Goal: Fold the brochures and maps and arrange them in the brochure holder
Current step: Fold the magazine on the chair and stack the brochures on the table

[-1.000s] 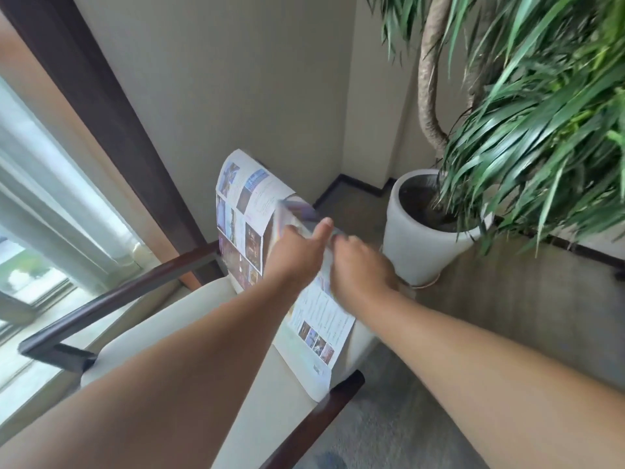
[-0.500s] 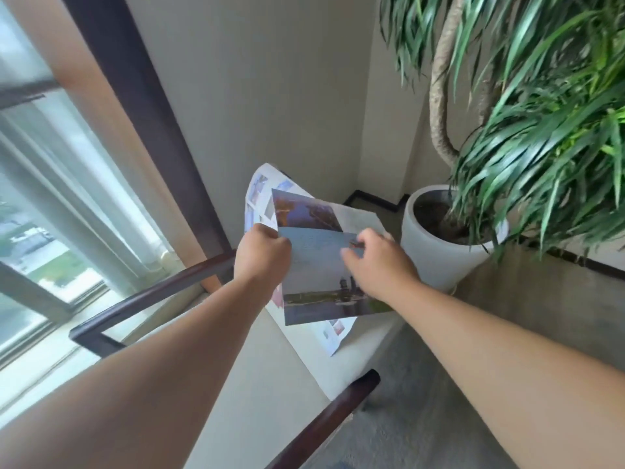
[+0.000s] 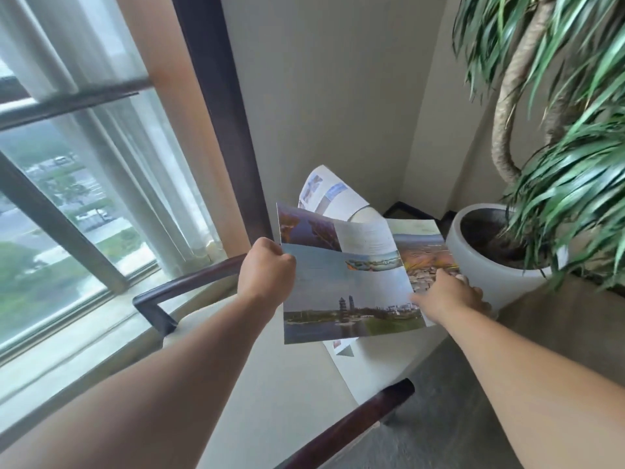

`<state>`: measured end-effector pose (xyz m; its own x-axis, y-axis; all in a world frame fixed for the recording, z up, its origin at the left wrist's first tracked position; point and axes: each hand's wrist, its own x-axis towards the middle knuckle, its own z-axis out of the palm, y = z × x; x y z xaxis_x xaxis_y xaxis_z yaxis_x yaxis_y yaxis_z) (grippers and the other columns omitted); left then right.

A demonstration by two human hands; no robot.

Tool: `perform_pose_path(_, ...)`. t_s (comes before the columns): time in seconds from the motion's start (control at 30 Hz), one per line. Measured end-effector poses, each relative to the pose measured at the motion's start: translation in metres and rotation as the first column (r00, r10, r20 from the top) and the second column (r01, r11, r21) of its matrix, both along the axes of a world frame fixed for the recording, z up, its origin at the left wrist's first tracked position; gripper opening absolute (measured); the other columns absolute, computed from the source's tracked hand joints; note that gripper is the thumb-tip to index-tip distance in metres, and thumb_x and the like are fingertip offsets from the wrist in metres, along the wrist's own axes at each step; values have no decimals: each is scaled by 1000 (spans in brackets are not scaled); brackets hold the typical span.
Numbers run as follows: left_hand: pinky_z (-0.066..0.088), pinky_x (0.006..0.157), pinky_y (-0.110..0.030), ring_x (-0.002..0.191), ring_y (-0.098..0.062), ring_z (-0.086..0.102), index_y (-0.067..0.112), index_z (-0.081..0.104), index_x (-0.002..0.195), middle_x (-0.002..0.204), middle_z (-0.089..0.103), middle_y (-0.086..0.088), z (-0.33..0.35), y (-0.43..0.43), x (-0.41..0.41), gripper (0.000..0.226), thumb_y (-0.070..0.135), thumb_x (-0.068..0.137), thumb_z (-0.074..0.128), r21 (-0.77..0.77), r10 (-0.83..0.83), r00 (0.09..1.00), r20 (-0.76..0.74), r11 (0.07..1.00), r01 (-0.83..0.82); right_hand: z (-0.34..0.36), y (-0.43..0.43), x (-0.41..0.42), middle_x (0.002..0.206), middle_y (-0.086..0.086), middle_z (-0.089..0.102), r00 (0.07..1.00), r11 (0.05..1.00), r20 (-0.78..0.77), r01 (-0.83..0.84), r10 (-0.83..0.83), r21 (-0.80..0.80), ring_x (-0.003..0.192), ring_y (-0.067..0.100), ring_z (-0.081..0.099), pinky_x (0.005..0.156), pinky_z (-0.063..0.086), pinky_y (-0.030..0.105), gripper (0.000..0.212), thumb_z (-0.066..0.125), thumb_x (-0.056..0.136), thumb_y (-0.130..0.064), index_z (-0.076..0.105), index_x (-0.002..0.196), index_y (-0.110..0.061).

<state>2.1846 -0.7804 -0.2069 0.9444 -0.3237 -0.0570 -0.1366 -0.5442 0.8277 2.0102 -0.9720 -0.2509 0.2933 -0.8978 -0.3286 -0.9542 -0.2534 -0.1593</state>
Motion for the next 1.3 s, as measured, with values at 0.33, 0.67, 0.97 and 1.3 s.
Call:
perform_pose_path(0.33, 38, 53, -25, 67, -18, 53, 16, 55, 85, 75, 57, 0, -10, -14, -9, 13, 11, 80, 44, 61, -89, 996, -12, 994, 89, -13, 0, -2, 164, 18, -3, 997, 988, 42, 65, -72, 140, 147, 46, 13, 115, 23, 61, 134, 60, 65, -85, -9, 156, -16)
perform_pose_path(0.67, 34, 49, -26, 65, -22, 51, 14, 52, 86, 81, 56, -2, -31, -26, -5, 16, 11, 78, 39, 131, -100, 989, -112, 985, 114, -16, 4, 22, 154, 27, 19, 998, 999, -46, 44, -44, 13, 137, 45, 26, 110, 27, 61, 77, 55, 90, -43, 17, 145, -5)
perform_pose_path(0.97, 42, 64, -28, 90, -28, 60, 18, 52, 107, 101, 60, -5, -13, -65, -24, 21, 23, 88, 52, 103, -199, 977, -80, 973, 207, 38, 17, 35, 140, 19, 51, 968, 987, 199, -145, 156, -68, 128, 36, 51, 96, 44, 42, 51, 46, 93, -11, 34, 142, 0)
perform_pose_path(1.3, 53, 54, -27, 64, -22, 67, 5, 68, 97, 75, 69, -8, 31, -42, -8, 18, 3, 85, 55, -266, -133, 906, -401, 964, 23, 78, 84, 65, 123, -13, 61, 640, 707, 698, -652, 321, 274, 109, 10, 56, 85, 46, 25, 45, 60, 88, -35, 50, 131, -39)
